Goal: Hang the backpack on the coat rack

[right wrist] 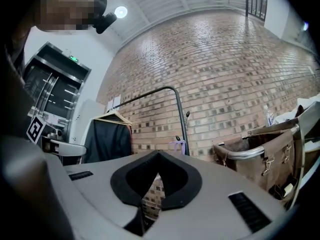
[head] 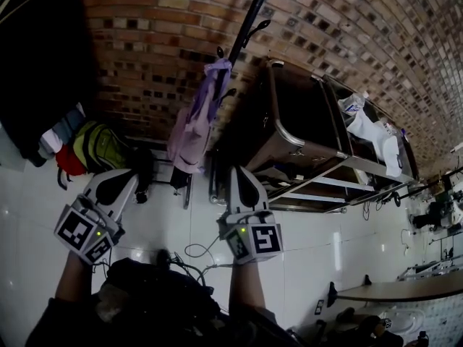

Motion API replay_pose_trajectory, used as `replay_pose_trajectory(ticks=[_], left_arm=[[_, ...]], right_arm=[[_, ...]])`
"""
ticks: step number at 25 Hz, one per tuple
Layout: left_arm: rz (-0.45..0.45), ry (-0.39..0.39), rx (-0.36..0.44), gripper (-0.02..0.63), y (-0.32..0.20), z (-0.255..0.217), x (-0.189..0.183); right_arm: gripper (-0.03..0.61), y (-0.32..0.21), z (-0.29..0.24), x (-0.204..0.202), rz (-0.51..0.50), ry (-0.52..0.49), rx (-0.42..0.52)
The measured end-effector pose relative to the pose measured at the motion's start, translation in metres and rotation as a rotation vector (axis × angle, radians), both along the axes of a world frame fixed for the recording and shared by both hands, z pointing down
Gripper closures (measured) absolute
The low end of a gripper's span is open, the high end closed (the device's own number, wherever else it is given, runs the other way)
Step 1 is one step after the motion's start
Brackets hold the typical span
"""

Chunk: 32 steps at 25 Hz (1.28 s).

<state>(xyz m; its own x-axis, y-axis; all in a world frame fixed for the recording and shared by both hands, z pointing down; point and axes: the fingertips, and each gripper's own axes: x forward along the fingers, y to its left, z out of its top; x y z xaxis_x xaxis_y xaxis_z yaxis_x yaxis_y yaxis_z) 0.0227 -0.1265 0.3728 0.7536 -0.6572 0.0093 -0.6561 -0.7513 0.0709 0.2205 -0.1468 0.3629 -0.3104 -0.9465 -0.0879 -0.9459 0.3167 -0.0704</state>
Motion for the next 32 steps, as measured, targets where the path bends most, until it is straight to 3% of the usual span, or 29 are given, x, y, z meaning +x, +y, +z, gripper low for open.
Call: replay_pose_trajectory(ticks=[8,15,24,32], left_arm=[[0.012,-0.011,-0.029,0.575,0.051,0.01,-0.062],[0.016,-0.006,-0.043,0.575,0.115,0.011,-0.125],[0.033,0.01,-0.049,0.574,0.192,0.017,-0.174],[0.029,0.004,-0.043,0.575,0.231,0.011,-0.204]], right_arm=[[0.577,0.052,-0.005,-0.088,-0.04,0.124,0.034],[0.577,0.117,-0.002,-0.151,-0.028,0.08,0.006],[0.577,0.201,0.009,-0.2,0.007,0.128,-0.032],[0.577,0.241,0.005,-0.229,0.026,0.148,-0.039]])
